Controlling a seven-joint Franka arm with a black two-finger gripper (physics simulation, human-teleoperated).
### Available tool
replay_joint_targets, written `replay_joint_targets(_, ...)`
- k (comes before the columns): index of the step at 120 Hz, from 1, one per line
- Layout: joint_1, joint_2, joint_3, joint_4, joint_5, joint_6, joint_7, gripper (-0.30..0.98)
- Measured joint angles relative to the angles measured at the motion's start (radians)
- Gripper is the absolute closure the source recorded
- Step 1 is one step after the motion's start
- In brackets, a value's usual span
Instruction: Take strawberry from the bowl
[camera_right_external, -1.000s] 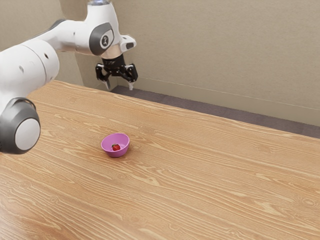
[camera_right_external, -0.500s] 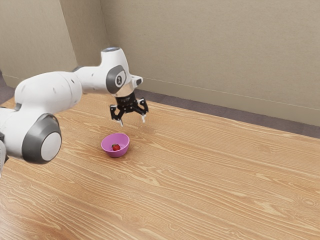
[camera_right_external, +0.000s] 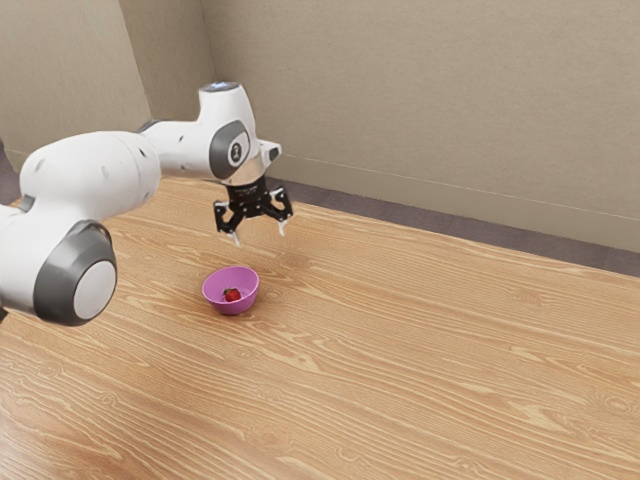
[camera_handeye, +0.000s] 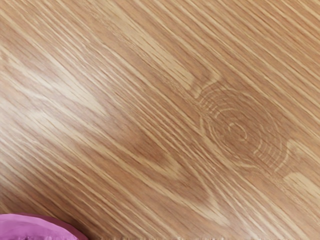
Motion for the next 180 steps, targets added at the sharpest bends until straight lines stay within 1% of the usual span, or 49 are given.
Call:
replay_joint_targets(14, -0.011, -0.004, 0.018, -0.028, -0.017, 0.002, -0.005, 0.00)
replay_joint_targets(22, -0.011, -0.032, 0.022, -0.095, -0.040, 0.022, -0.002, 0.00)
replay_joint_targets(36, -0.014, -0.053, 0.026, -0.145, -0.061, 0.046, 0.002, 0.00)
replay_joint_targets(47, -0.015, -0.122, 0.025, -0.284, -0.068, 0.090, 0.005, 0.00)
replay_joint_targets(54, -0.016, -0.143, 0.025, -0.339, -0.071, 0.119, 0.007, 0.00)
replay_joint_targets(84, -0.014, -0.178, 0.032, -0.442, -0.077, 0.192, 0.013, 0.00)
replay_joint_targets(102, -0.012, -0.180, 0.035, -0.461, -0.077, 0.217, 0.017, 0.01)
replay_joint_targets(112, -0.011, -0.176, 0.035, -0.465, -0.076, 0.235, 0.019, 0.06)
replay_joint_targets(129, -0.011, -0.172, 0.035, -0.464, -0.075, 0.254, 0.020, 0.23)
replay_joint_targets(141, -0.011, -0.156, 0.034, -0.461, -0.076, 0.262, 0.020, 0.31)
replay_joint_targets(159, -0.011, -0.140, 0.033, -0.461, -0.080, 0.268, 0.018, 0.37)
replay_joint_targets(180, -0.007, -0.130, 0.030, -0.457, -0.087, 0.270, 0.016, 0.39)
